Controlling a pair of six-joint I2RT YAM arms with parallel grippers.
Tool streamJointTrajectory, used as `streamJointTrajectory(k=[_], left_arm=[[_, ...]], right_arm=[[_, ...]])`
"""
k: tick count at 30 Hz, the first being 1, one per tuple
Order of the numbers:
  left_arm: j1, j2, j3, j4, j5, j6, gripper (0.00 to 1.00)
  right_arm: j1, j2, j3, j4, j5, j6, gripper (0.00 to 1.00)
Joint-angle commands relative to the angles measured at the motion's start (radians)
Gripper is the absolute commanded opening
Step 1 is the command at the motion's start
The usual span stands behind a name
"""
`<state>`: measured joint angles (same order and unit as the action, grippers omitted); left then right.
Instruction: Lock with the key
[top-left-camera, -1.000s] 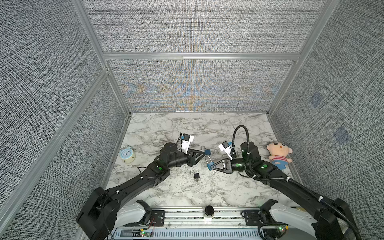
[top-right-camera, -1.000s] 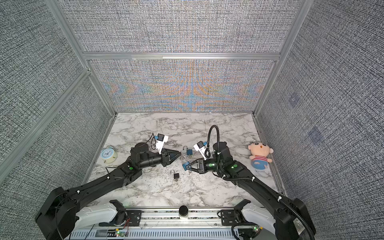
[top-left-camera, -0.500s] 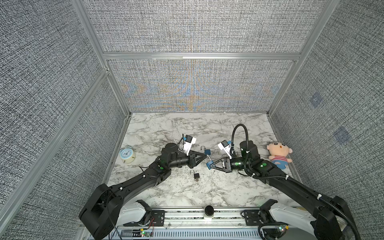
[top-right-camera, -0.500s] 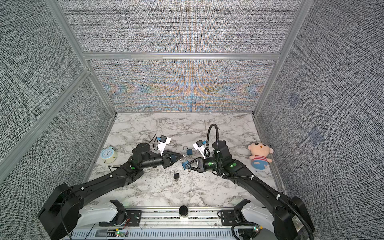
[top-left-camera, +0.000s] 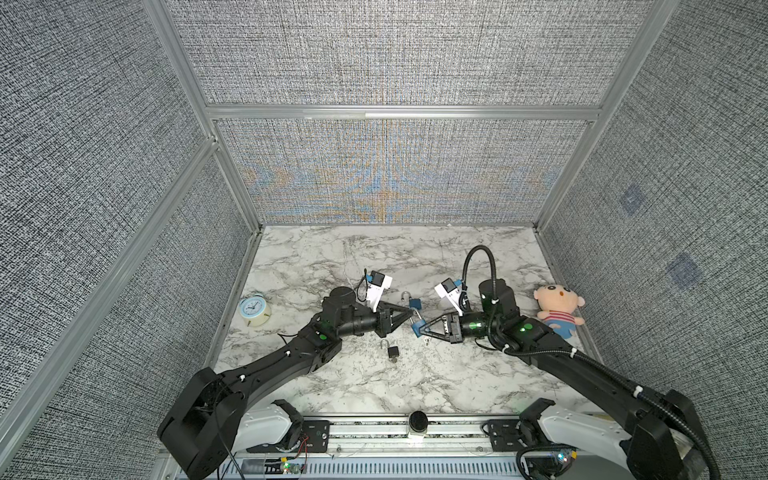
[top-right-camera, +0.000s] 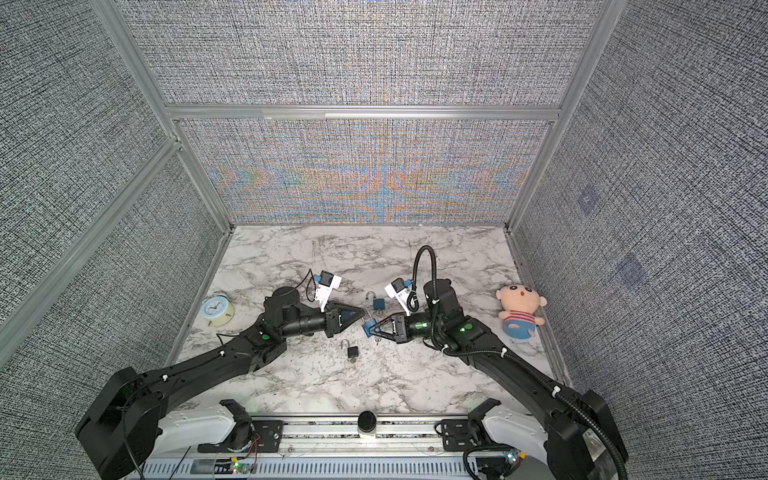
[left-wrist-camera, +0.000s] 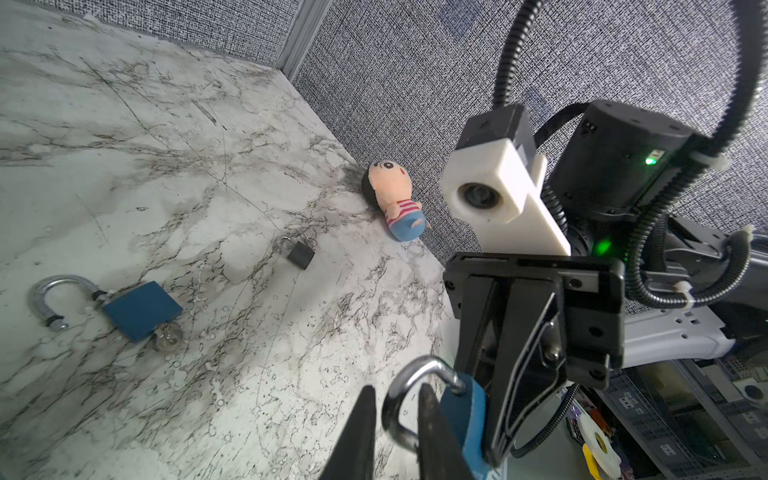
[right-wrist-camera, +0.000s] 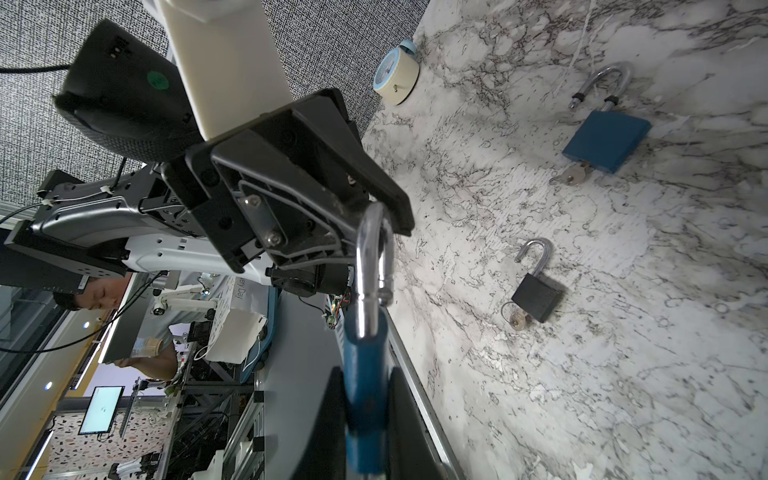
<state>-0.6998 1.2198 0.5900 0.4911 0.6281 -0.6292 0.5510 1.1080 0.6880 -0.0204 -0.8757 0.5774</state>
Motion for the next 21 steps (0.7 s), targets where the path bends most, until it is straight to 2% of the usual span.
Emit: streamJointTrajectory(k=[1, 11, 21], left_arm=[[-0.001, -0.017, 0.003, 0.043, 0.017, 0.003, 0.32], [0.0, 0.022, 0.024, 0.043, 0.051, 0.008, 0.33], [0.0, 0.022, 0.018, 0.05, 0.044, 0.005, 0.19]], right_arm=[[0.003, 0.0, 0.0, 0.004, -0.025, -0.009, 0.0], [0.006, -0.007, 0.004, 0.004, -0.031, -0.004, 0.0], [0.009, -0.005, 0.001, 0.001, -0.034, -0.007, 0.0]])
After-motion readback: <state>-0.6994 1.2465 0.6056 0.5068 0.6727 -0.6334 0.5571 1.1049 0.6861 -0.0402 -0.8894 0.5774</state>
